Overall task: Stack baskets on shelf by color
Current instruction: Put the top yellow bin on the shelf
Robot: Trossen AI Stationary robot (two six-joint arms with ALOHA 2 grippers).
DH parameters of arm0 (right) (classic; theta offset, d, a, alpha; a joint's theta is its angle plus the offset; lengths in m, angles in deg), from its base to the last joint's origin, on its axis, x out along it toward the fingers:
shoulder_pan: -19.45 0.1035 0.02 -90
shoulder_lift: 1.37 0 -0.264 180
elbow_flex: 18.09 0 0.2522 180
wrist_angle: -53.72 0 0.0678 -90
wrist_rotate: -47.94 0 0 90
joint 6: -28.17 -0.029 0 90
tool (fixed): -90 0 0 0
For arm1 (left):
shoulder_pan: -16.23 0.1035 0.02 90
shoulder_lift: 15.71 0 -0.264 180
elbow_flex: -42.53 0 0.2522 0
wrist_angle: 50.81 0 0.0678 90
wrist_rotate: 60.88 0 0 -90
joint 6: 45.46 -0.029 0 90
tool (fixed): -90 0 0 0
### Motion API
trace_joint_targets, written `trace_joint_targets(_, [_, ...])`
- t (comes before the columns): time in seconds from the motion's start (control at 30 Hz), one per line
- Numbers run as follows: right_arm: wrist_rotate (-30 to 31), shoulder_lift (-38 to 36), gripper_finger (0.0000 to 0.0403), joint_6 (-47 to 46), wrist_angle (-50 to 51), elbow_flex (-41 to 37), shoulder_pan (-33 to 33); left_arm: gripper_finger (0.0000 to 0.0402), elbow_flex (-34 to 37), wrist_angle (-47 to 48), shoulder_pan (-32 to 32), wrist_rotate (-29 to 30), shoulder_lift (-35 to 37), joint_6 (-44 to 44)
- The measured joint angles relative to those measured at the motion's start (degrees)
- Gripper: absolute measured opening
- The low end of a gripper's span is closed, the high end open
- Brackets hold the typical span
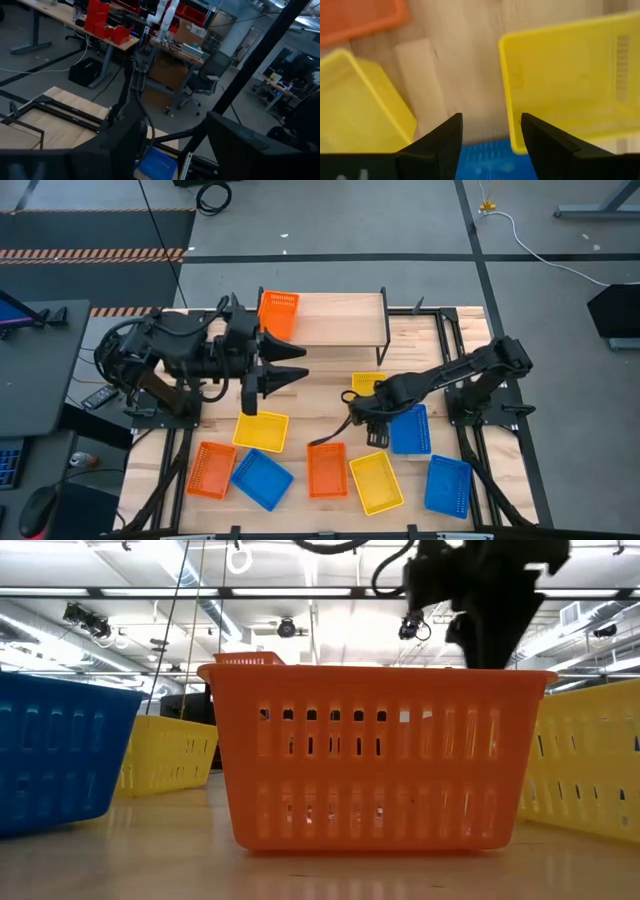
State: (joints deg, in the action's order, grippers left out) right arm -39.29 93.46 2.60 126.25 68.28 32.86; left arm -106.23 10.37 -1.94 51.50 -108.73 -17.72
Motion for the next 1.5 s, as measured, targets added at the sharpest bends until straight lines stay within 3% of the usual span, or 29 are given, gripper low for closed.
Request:
trace_joint_targets(0.5, [-5.06, 10.23, 0.0193, 2.82, -6.44, -0.02, -3.29, 0.0231, 0.0, -0.24, 0.0, -0.01, 0.0, 1.7])
trace_joint_targets(0.63, [-6.98, 12.05, 0.0153, 3.61, -7.24, -0.02, -3.51, 0.0231, 0.0, 0.02, 0.0, -0.04, 0.0, 1.67])
trace_joint_targets(0.87, [-7.62, 11.4, 0.0016, 6.62, -8.18, 0.19, -3.47, 0.0231, 0.0, 0.73, 0.0, -0.04, 0.0, 1.3])
trace_joint_targets(1.03, [-8.66, 9.46, 0.0015, 7.4, -6.17, 1.75, -3.01, 0.0231, 0.01, 1.96, 0.0, 0.33, 0.0, -0.57])
trace_joint_targets(1.23, [-10.26, 4.74, 0.0012, 8.97, -3.58, 9.31, -1.64, 0.0231, 0.02, 1.82, 0.0, 4.4, 0.0, -0.96])
trace_joint_targets(1.5, [-7.52, 1.5, 0.0012, 14.12, -2.4, 28.4, -1.83, 0.0231, 0.02, 2.14, 0.0, 4.4, -0.02, -1.43])
